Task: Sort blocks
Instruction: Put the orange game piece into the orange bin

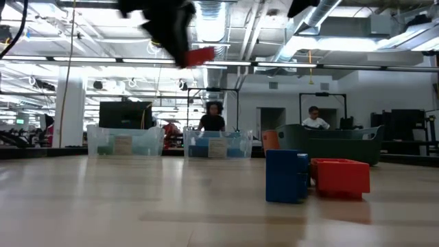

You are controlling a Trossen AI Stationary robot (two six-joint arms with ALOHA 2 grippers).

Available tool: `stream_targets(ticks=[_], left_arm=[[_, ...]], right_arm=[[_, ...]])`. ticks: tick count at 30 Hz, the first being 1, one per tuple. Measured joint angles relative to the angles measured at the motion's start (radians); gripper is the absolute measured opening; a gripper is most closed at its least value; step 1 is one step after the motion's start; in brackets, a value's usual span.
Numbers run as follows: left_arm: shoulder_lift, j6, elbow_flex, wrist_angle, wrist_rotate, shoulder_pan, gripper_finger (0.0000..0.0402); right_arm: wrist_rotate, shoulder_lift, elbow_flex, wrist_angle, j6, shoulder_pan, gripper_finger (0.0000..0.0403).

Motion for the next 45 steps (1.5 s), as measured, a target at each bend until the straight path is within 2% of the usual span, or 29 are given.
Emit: stream_targets(ticks=[4, 7, 12, 16, 23, 29, 36, 40, 45], left_arm=[[0.0, 0.137, 0.107, 0.078, 0.007, 0.11, 0.0131], [0.001, 0.174, 0.172, 0.187, 0.081, 0.186, 0.0132], [0.0, 0.092, 0.267, 0.323, 0.316, 0.296, 0.0134], [0.0, 0.064, 0.285, 0.497, 0.524, 0.358, 0.0134], [0.0, -0.001, 0.285, 0.739, 0.746, 0.45, 0.0135], [0.0, -0.053, 0.285, 0.827, 0.848, 0.501, 0.0136], [0.0, -0.098, 0.285, 0.902, 0.921, 0.553, 0.0136], [0.001, -0.176, 0.285, 0.958, 0.983, 0.592, 0.0136], [0.001, -0.188, 0.285, 0.967, 1.026, 0.615, 0.0136]], right_arm=[[0.0, -0.033, 0.0, 0.012, -0.036, -0.016, 0.0269], [0.003, -0.053, 0.0, 0.049, -0.053, -0.016, 0.0269], [0.071, -0.124, 0.0, 0.122, -0.073, 0.02, 0.0269], [0.181, -0.151, 0.0, 0.275, -0.086, 0.078, 0.0269], [0.25, -0.148, 0.0, 0.496, -0.109, 0.078, 0.0269], [0.251, -0.127, -0.001, 0.555, -0.083, 0.046, 0.0269], [0.252, -0.096, 0.0, 0.593, -0.064, 0.026, 0.0269], [0.252, -0.088, 0.0, 0.61, -0.042, -0.001, 0.0269], [0.252, -0.08, 0.0, 0.636, -0.037, -0.024, 0.0257]])
